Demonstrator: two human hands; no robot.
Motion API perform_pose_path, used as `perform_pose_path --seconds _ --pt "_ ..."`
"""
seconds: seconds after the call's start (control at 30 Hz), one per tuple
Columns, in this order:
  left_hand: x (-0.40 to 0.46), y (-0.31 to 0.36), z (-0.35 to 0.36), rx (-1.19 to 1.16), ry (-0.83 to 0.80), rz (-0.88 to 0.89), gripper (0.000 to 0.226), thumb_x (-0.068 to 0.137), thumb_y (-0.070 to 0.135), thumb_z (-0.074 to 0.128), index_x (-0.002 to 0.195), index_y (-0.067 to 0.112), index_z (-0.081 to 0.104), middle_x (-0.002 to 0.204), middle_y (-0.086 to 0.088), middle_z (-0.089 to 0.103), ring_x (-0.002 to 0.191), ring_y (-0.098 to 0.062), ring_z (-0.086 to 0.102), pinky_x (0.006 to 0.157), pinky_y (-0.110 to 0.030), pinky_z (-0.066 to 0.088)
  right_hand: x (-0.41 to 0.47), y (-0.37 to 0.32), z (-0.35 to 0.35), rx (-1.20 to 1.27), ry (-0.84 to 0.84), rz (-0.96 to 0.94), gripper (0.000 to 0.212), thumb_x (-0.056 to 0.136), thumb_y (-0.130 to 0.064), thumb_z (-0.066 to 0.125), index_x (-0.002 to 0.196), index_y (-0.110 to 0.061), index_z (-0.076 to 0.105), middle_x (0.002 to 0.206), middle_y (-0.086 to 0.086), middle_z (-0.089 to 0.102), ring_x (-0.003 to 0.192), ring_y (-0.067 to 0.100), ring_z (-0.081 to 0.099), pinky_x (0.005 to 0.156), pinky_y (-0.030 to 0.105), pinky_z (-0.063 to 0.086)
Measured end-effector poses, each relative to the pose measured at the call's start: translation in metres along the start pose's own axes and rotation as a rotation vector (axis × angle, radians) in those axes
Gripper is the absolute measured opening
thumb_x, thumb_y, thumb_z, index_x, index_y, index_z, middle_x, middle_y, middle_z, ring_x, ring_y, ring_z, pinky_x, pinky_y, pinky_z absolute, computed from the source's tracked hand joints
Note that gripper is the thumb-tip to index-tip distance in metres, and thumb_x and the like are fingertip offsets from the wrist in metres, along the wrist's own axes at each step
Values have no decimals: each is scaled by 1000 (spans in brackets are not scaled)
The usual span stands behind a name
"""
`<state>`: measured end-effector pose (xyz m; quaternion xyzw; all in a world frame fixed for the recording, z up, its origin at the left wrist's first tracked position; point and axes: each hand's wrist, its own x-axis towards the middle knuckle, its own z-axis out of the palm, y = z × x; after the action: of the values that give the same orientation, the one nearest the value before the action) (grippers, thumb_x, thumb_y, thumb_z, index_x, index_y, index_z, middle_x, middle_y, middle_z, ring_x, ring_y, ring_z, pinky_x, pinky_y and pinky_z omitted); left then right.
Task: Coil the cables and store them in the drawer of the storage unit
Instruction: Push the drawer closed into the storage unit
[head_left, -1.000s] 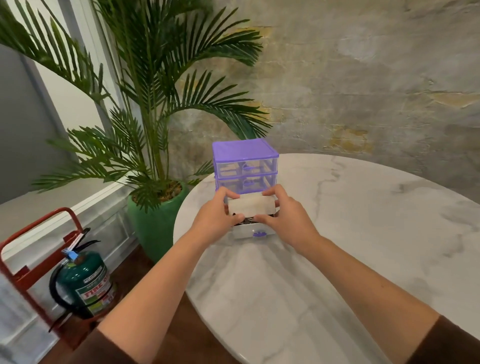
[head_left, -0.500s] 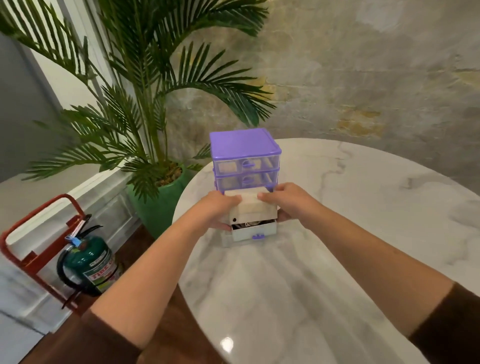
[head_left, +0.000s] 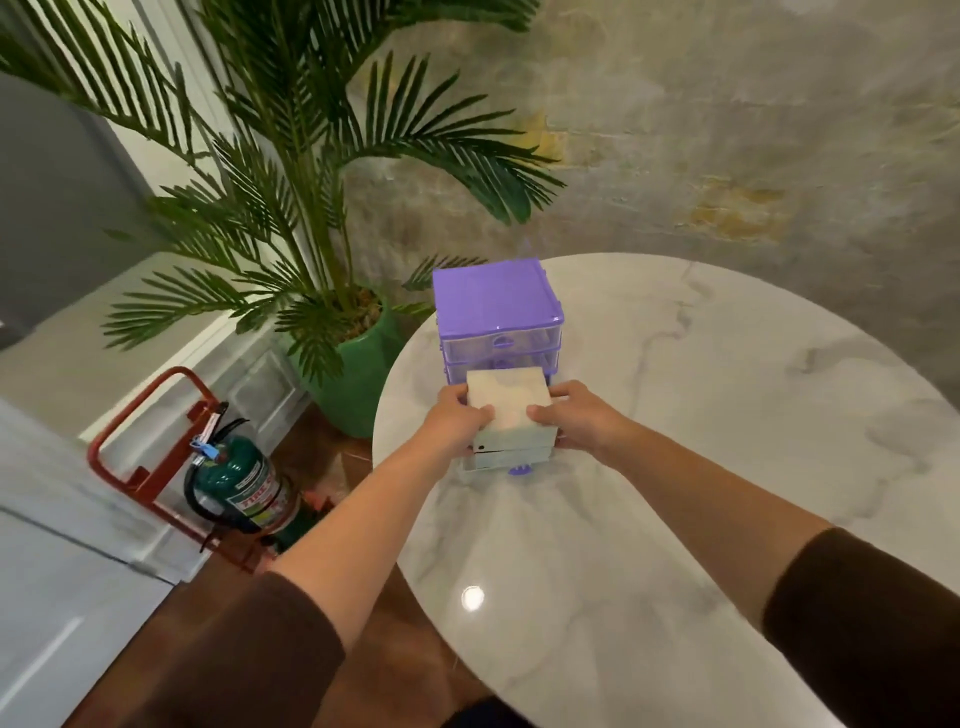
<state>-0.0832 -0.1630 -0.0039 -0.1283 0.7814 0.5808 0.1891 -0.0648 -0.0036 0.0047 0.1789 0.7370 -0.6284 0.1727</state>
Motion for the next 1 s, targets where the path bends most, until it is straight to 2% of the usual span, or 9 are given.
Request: perform_pose_path --seconds 0.1,0.17,0.23,0.4,0.53,0.63,0.73,0.87,1.0 --pt "-6 -1 -1 54 27 3 53 92 12 60 137 15 32 130 -8 53 117 -29 54 96 -50 49 -5 4 -3 29 -8 26 46 88 -7 68 126 -7 41 122 14 58 114 30 59 87 44 54" --pt "-8 -2 0 89 22 7 53 92 12 60 136 15 30 130 -10 54 114 -29 56 97 -49 48 -6 6 -3 40 -22 27 56 87 -7 70 132 -5 37 130 17 55 118 32 57 94 51 51" --pt "-9 -4 0 137 31 12 53 92 13 60 136 15 30 130 -10 56 113 -29 57 97 -47 48 -5 8 -2 10 -17 35 56 86 -8 70 131 -7 37 130 17 55 117 32 57 97 53 49" --pt "-9 0 -1 345 60 3 50 94 23 58 135 20 30 133 -3 56 114 -26 59 97 -40 47 2 11 3 -165 2 3 50 94 -15 60 136 -10 34 134 14 55 116 29 58 101 45 46" --pt "-9 0 4 472 60 -20 52 97 29 52 140 18 25 135 -8 55 115 -31 58 95 -39 46 3 8 2 -324 -3 -2 48 99 -18 48 143 -15 29 132 15 56 115 31 57 91 32 42" --pt "-9 0 8 492 60 -3 59 95 25 56 141 17 20 132 -11 55 111 -32 60 90 -37 47 1 7 -1 -368 -26 -16 55 98 -13 45 148 -18 22 135 13 54 115 31 57 88 31 42" --pt "-10 -2 12 460 63 88 65 93 16 58 142 20 16 130 -10 57 107 -32 62 80 -34 45 -3 9 -3 -377 -10 -55 66 96 -9 45 151 -25 13 130 11 58 105 30 61 81 31 46" --pt "-9 -3 17 478 33 122 57 95 18 57 141 24 23 134 -9 55 117 -30 57 89 -36 47 -4 10 -3 -430 59 -84 58 97 -10 44 149 -26 23 130 10 57 109 28 59 87 31 46" --pt "-7 -7 16 519 -18 130 59 96 26 57 144 24 23 139 -5 52 122 -27 54 93 -33 44 -4 11 -2 -556 100 -92 57 100 -16 43 152 -26 22 134 9 54 117 27 55 93 32 44"
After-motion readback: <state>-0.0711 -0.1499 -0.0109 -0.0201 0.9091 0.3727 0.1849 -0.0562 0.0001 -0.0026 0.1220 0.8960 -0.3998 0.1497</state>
